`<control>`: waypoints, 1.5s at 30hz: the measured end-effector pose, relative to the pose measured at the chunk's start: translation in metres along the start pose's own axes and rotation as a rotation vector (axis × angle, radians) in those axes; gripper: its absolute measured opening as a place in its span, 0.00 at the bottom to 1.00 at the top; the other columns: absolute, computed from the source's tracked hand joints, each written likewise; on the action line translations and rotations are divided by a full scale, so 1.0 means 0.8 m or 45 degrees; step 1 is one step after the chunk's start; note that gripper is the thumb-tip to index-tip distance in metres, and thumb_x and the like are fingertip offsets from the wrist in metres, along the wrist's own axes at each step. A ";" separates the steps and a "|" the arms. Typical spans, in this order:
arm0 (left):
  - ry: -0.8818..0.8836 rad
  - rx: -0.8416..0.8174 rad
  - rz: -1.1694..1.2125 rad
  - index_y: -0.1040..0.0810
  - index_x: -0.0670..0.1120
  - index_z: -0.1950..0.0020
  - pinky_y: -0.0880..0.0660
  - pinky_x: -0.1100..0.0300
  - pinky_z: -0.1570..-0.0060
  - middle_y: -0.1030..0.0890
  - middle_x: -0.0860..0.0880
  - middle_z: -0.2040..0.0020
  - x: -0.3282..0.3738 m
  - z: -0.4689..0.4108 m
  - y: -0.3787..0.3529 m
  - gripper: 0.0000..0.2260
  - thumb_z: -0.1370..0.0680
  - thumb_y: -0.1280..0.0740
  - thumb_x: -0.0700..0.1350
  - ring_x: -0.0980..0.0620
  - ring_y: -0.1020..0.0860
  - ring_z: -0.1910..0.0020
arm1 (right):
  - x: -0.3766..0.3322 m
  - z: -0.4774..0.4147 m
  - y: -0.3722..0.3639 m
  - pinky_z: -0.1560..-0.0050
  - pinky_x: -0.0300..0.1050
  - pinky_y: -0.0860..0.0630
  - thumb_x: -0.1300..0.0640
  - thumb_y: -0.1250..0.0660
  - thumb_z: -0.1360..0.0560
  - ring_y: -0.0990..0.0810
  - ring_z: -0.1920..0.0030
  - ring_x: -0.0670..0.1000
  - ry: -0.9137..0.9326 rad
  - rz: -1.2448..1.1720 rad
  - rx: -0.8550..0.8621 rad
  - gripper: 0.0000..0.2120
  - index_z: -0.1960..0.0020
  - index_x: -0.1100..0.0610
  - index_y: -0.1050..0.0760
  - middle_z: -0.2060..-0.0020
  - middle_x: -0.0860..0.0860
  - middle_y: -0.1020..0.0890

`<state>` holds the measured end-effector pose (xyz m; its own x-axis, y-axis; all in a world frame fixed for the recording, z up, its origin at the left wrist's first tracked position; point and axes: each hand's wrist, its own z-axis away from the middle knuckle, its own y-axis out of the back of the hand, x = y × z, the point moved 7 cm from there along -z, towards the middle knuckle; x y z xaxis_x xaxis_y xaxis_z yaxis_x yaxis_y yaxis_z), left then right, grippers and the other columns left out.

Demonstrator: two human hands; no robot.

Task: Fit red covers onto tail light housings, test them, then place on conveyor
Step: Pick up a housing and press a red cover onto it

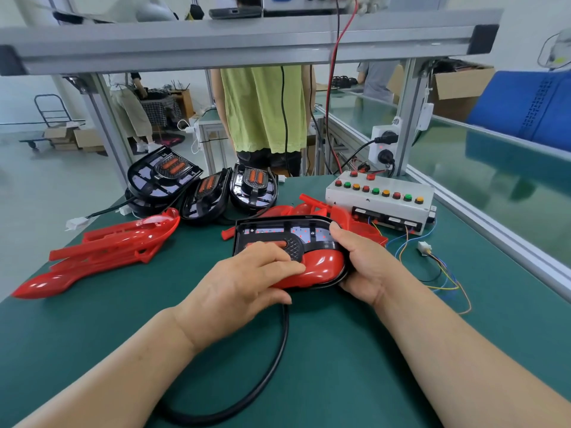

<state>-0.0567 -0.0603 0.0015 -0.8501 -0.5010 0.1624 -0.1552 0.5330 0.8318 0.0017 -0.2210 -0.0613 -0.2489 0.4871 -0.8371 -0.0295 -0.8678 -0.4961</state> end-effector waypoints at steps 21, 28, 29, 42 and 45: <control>0.284 0.122 0.261 0.16 0.46 0.40 0.30 0.67 0.42 0.22 0.50 0.50 -0.006 0.003 0.000 0.16 0.27 0.26 0.37 0.54 0.24 0.47 | -0.002 0.005 -0.004 0.53 0.52 0.16 0.47 0.40 0.18 0.15 0.48 0.58 0.003 -0.050 -0.071 0.21 0.38 0.62 0.21 0.45 0.61 0.16; 0.315 0.123 0.295 0.17 0.46 0.40 0.31 0.67 0.41 0.22 0.51 0.49 -0.006 0.003 -0.001 0.15 0.26 0.26 0.37 0.57 0.25 0.46 | -0.007 0.010 -0.015 0.40 0.56 0.22 0.65 0.27 0.34 0.18 0.46 0.60 0.075 0.096 -0.328 0.27 0.35 0.64 0.24 0.39 0.64 0.20; 0.316 0.114 0.294 0.17 0.46 0.40 0.31 0.67 0.41 0.22 0.51 0.49 -0.006 0.003 -0.001 0.15 0.26 0.26 0.37 0.56 0.25 0.47 | -0.007 0.009 -0.014 0.40 0.56 0.21 0.67 0.28 0.35 0.18 0.46 0.60 0.076 0.101 -0.323 0.29 0.34 0.64 0.25 0.39 0.65 0.20; 0.331 0.081 0.313 0.16 0.48 0.41 0.29 0.62 0.43 0.22 0.51 0.50 -0.010 -0.001 0.000 0.14 0.26 0.26 0.38 0.54 0.24 0.47 | -0.004 0.009 -0.010 0.35 0.63 0.26 0.64 0.27 0.36 0.21 0.42 0.62 0.016 0.201 -0.249 0.33 0.31 0.61 0.28 0.37 0.64 0.21; 0.354 0.057 0.348 0.16 0.49 0.42 0.29 0.61 0.43 0.21 0.52 0.51 -0.016 -0.002 0.002 0.14 0.26 0.26 0.38 0.53 0.24 0.46 | -0.002 0.010 -0.012 0.41 0.58 0.22 0.64 0.26 0.36 0.20 0.45 0.61 0.014 0.195 -0.255 0.32 0.32 0.62 0.27 0.38 0.64 0.21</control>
<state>-0.0453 -0.0539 0.0016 -0.6950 -0.4991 0.5176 0.0309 0.6985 0.7150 -0.0051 -0.2143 -0.0530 -0.2252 0.3531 -0.9081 0.2009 -0.8952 -0.3979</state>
